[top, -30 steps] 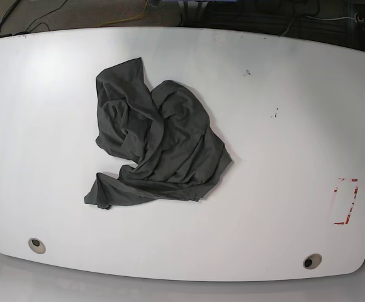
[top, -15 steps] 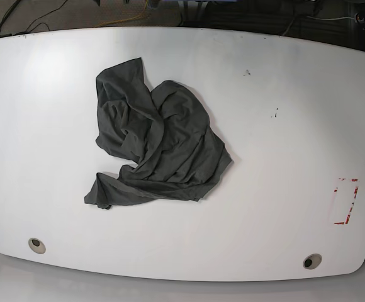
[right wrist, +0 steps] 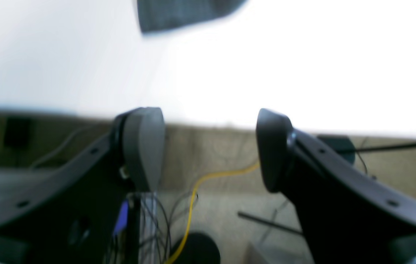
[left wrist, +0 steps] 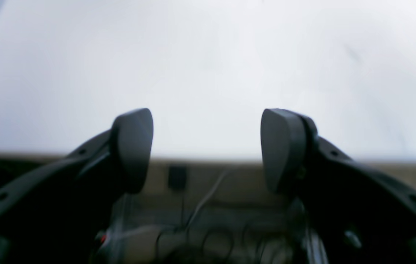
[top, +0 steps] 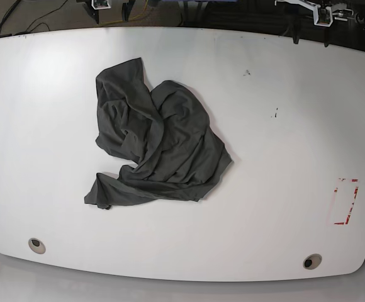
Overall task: Layout the t-shirt on the table in an organized manner, then fold the t-shirt properly
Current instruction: 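Lower the right gripper onto the grey t-shirt edge and grasp it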
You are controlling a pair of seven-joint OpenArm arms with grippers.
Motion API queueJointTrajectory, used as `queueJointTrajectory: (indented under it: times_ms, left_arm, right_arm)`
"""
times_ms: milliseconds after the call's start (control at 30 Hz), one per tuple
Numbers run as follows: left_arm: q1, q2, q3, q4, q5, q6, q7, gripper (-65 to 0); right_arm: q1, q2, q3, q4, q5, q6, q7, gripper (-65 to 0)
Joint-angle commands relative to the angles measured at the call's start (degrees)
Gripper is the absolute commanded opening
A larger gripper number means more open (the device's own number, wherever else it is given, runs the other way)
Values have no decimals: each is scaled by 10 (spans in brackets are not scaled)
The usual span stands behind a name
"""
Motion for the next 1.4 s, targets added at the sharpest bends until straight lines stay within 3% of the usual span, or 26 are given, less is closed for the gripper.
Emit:
queueJointTrajectory:
  times_ms: [0, 133, 567, 767, 967, 1200, 1367]
  left_arm:
    - [-13, -15, -2, 10, -11, -1, -15, -217]
    - [-33, -28, -2, 10, -14, -1, -15, -217]
    - [-103, -37, -2, 9, -13, -1, -15, -214]
    - [-139, -37, -2, 9, -13, -1, 17, -214]
    - [-176, -36, -2, 10, -15, -1, 72, -215]
    - [-189, -36, -2, 11, -15, -1, 74, -214]
    - [-198, -36, -2, 12, -15, -1, 76, -214]
  right_arm:
    - [8, -16, 0, 10, 3, 0, 15, -266]
    - [33, -35, 0, 11, 3, 0, 15, -266]
    - [122, -38, -10, 10, 4, 0, 8, -266]
    - [178, -38, -7, 10, 4, 0, -65, -266]
    - [219, -38, -7, 8, 4, 0, -73, -266]
    - [269, -38, 6, 8, 4, 0, -149, -266]
    - [292, -38, 29, 8, 28, 1, -173, -266]
